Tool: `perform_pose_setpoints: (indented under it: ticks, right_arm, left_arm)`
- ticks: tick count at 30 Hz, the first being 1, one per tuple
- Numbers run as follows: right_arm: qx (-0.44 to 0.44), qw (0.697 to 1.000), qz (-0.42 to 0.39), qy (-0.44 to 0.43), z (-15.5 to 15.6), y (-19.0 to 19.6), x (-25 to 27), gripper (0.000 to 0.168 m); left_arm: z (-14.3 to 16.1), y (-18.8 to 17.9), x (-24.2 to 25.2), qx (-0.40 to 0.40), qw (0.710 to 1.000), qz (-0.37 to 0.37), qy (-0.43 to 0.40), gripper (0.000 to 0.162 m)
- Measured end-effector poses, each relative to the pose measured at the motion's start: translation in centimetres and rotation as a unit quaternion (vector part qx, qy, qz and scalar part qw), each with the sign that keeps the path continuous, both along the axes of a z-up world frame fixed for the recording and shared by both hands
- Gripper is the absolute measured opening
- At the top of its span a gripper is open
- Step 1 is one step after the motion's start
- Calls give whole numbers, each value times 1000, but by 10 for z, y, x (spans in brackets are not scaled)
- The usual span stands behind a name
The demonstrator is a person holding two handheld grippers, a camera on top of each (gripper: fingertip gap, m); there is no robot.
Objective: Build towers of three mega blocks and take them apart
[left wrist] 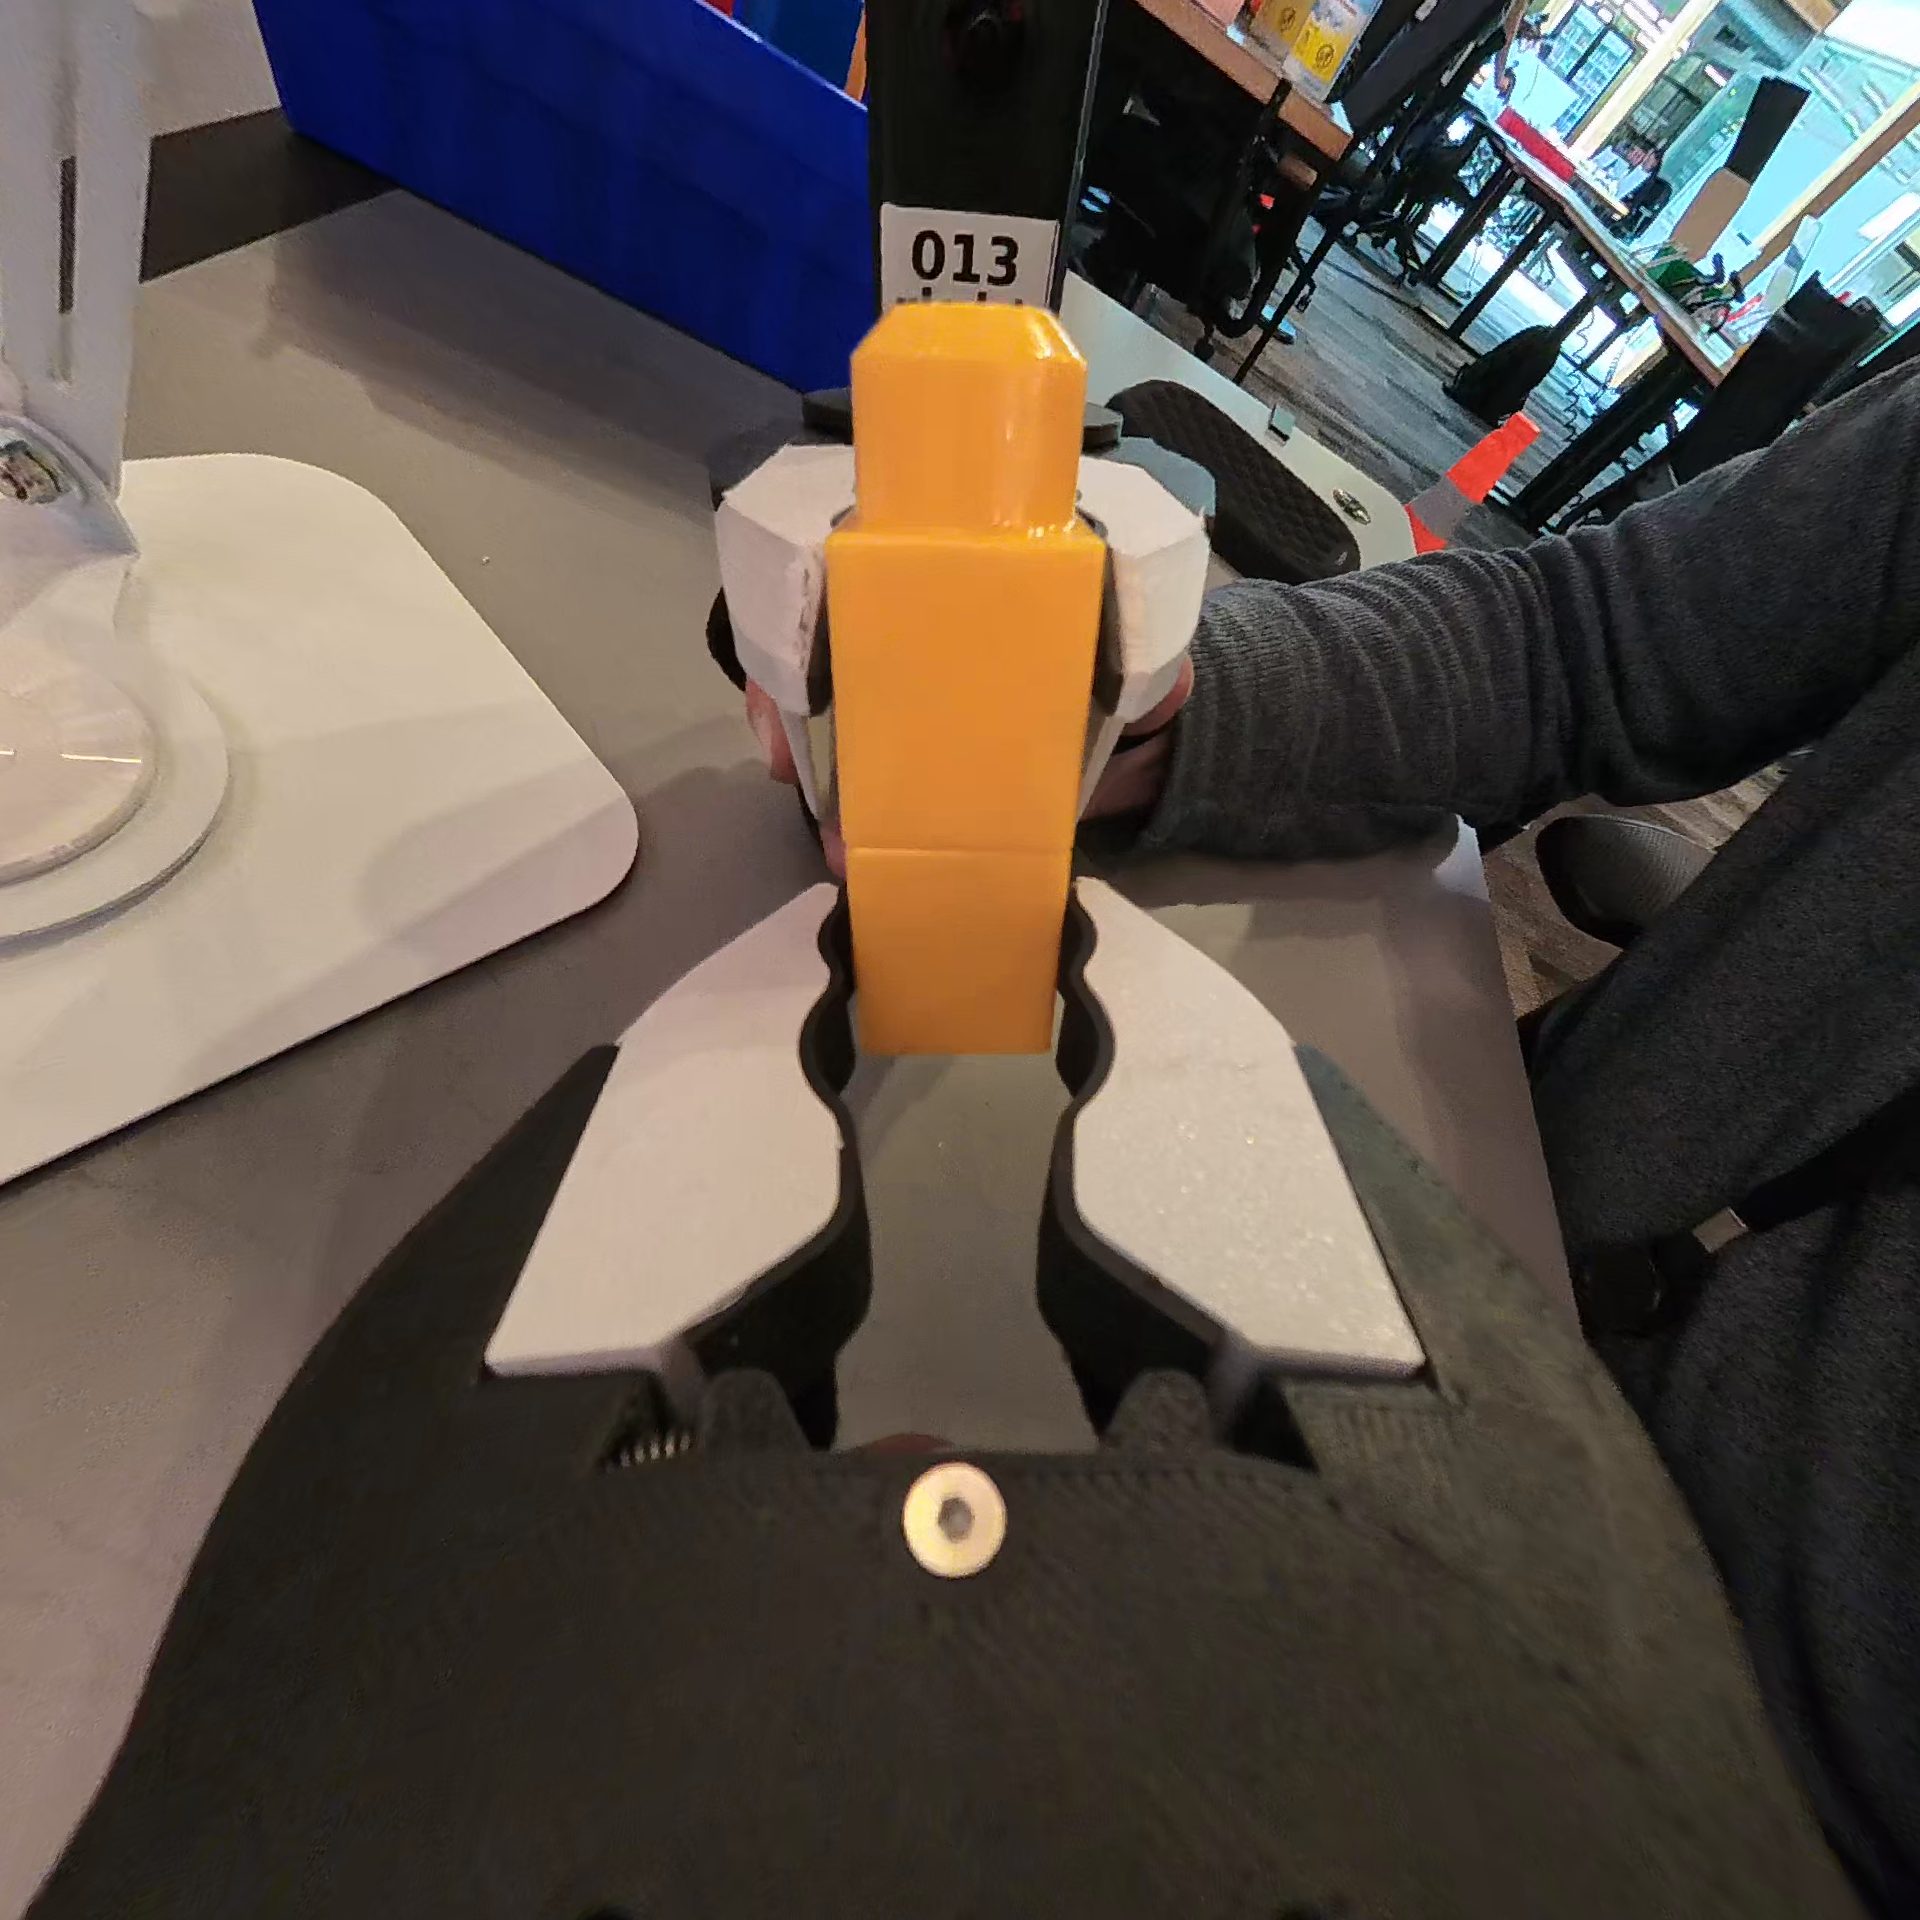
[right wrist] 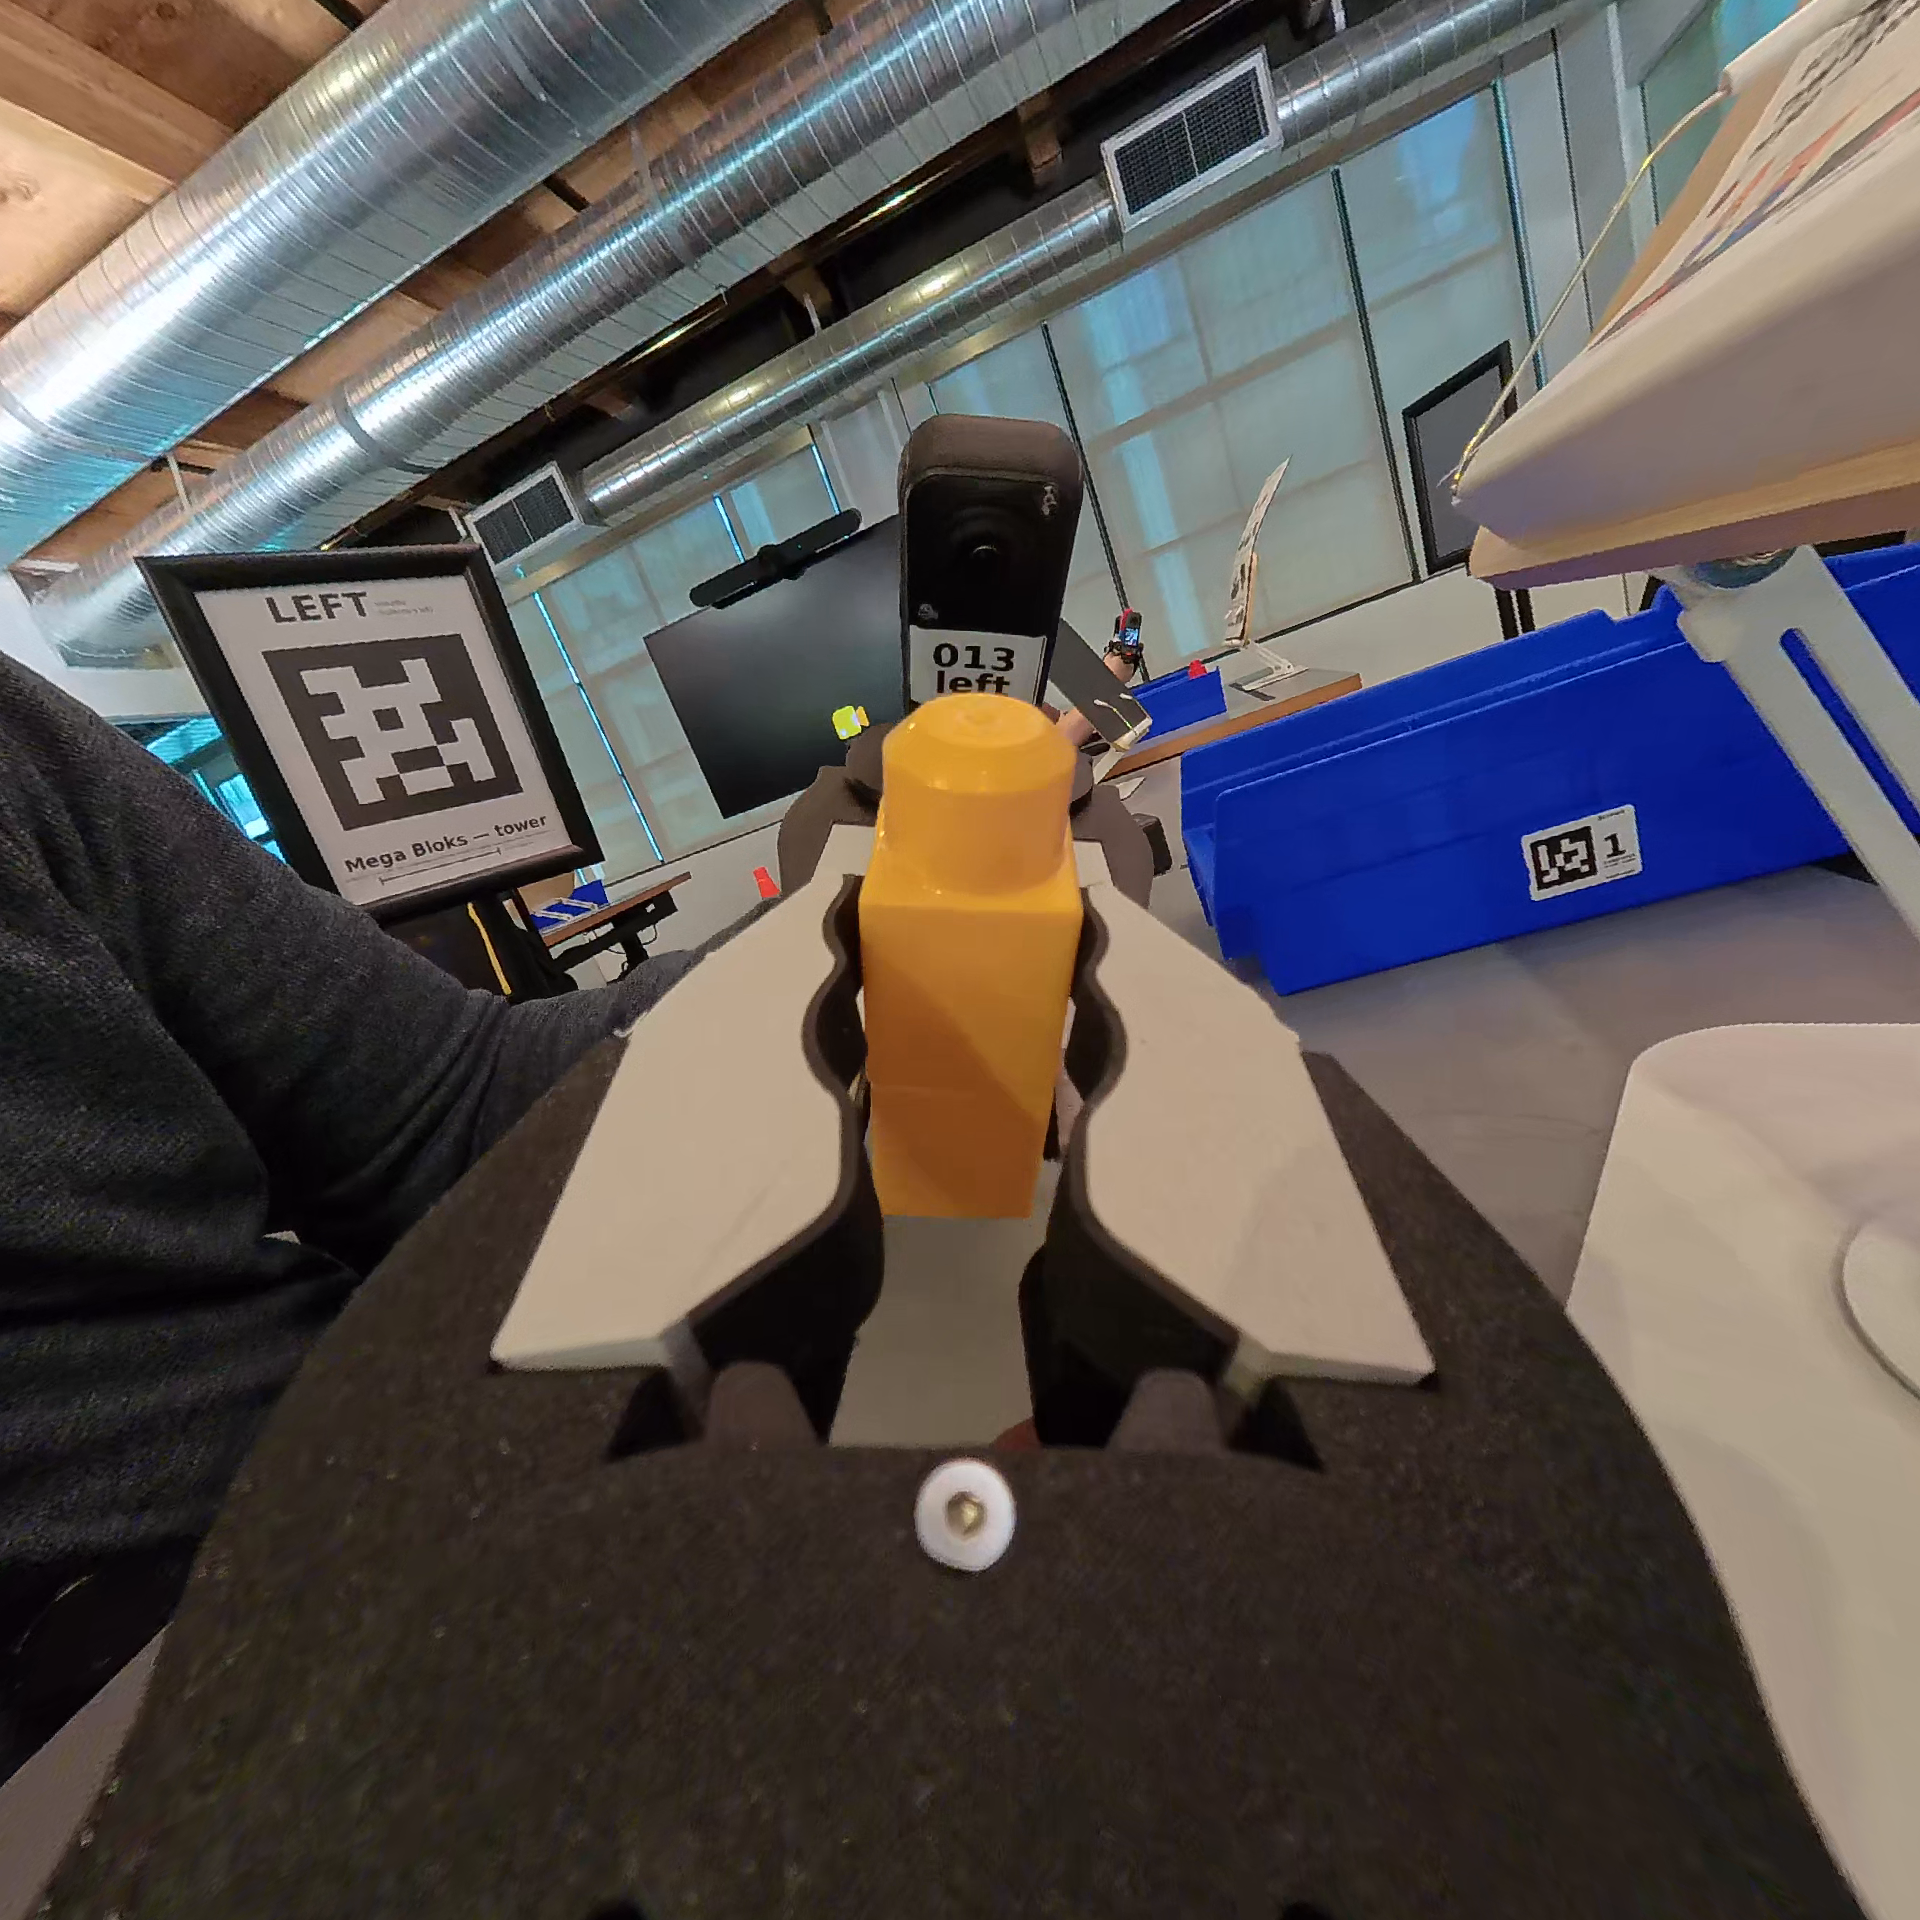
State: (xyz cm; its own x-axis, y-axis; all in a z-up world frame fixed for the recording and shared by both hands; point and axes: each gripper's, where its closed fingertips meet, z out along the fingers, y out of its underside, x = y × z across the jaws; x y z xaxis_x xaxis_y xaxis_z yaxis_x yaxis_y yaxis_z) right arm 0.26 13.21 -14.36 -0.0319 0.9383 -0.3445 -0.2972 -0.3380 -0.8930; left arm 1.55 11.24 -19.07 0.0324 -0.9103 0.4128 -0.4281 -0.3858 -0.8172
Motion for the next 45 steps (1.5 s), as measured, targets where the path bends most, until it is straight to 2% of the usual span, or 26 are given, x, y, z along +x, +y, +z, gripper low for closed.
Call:
perform_pose_setpoints:
  ticks: [14, 20, 22, 28, 30, 33, 37, 41, 45]
  right_arm:
    - [5, 1000, 10, -1, 0, -3, -1, 36]
    - [-3, 1000, 7, 16, 3, -2, 2, 36]
    - [-6, 1000, 16, 5, 0, -3, -1, 40]
    - [9, 999, 24, -26, -5, -10, -8, 36]
    - [9, 999, 21, -22, -5, -9, -7, 36]
    - [2, 1000, 18, -12, -3, -6, -3, 36]
    - [0, 1000, 19, -11, -3, -5, -3, 36]
    - [-1, 1000, 18, -9, -3, -5, -2, 36]
    - [0, 1000, 17, -11, -3, -5, -3, 36]
  left_arm:
    - [-2, -5, 2, -5, 1000, -21, -4, 36]
    - [0, -2, 5, 5, 1000, -6, -11, 36]
    - [1, -3, 6, 7, 1000, -1, -16, 36]
    - [-1, -6, 7, -4, 1000, 3, -19, 36]
    - [6, -2, -2, -2, 1000, 20, -24, 48]
    - [18, 15, -41, 75, 995, 63, 30, 46]
    - [60, 60, -118, 142, 973, 169, 69, 46]
    - [41, 114, -214, 176, 919, 266, 230, 46]
    - [-5, 149, -282, 141, 877, 283, 361, 43]
